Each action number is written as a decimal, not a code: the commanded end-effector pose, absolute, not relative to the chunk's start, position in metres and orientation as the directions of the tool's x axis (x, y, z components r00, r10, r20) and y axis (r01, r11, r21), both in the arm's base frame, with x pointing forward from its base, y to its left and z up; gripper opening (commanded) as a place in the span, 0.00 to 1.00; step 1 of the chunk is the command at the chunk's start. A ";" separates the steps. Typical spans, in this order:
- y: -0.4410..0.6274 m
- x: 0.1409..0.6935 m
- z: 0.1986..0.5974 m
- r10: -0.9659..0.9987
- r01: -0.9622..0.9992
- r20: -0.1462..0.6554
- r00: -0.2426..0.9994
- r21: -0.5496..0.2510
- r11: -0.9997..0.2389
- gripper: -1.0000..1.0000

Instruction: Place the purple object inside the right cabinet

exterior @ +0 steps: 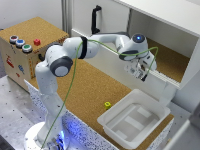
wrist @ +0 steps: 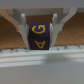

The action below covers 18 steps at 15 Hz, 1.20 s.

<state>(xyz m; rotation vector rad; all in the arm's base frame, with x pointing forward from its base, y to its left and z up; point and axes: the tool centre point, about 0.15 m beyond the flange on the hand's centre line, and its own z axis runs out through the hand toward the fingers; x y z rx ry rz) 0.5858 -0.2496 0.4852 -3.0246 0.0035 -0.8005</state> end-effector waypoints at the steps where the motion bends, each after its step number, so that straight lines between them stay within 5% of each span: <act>1: -0.211 0.618 0.492 0.061 0.084 0.546 0.836 -0.017 -0.996 0.00; 4: -0.195 0.640 0.488 0.059 0.066 0.599 0.798 0.011 -0.998 0.00; 12: -0.188 0.671 0.464 0.038 0.026 0.566 0.824 0.029 -0.999 0.00; 13: -0.186 0.670 0.466 0.046 0.018 0.580 0.813 0.054 -0.998 1.00; 18: -0.194 0.619 0.490 0.010 0.014 0.617 0.787 -0.003 -1.000 1.00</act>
